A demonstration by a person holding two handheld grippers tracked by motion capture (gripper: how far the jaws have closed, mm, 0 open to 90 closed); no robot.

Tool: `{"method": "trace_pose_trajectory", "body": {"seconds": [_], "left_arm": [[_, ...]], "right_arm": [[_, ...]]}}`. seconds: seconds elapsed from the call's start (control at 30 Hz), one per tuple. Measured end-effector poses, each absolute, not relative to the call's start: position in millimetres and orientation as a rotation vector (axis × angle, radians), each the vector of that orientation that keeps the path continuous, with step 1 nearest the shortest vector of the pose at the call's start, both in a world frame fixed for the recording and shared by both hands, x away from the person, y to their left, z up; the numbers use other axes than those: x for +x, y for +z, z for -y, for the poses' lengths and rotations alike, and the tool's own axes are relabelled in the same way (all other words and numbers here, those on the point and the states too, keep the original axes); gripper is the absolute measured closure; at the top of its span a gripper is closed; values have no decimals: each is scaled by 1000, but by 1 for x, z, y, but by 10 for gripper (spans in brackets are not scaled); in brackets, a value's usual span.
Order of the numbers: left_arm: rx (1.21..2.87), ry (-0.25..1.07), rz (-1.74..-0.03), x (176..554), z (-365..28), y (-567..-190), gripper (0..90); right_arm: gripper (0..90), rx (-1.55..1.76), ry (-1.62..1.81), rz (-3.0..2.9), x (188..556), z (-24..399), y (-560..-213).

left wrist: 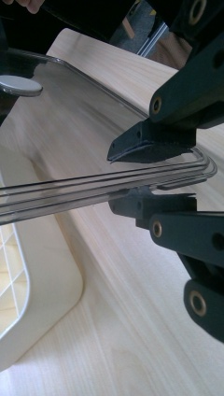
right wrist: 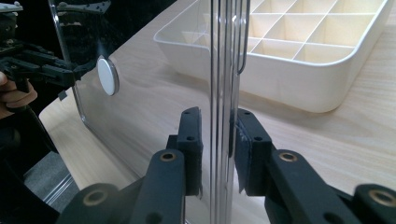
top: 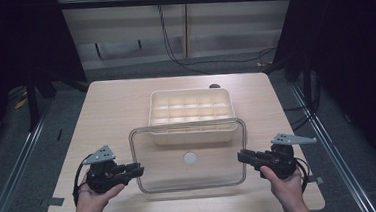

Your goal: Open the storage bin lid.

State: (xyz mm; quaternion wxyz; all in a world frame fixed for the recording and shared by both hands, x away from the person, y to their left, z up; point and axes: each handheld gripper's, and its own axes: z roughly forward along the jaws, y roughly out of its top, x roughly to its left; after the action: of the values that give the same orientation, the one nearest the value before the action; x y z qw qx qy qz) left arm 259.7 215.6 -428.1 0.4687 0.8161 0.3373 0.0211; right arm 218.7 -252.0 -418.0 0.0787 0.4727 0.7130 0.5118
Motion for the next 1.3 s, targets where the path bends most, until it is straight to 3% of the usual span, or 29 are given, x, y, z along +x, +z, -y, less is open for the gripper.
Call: {"method": "trace_pose_trajectory", "body": {"seconds": [0.73, 1.3], "left_arm": [[2056, 3, -864, 251, -215, -455, 718], [2106, -50, -855, 269, -201, -472, 594]], "right_arm": [[741, 1477, 1488, -2206, 209, 248, -449], [631, 1562, 1332, -2253, 222, 245, -473]]}}
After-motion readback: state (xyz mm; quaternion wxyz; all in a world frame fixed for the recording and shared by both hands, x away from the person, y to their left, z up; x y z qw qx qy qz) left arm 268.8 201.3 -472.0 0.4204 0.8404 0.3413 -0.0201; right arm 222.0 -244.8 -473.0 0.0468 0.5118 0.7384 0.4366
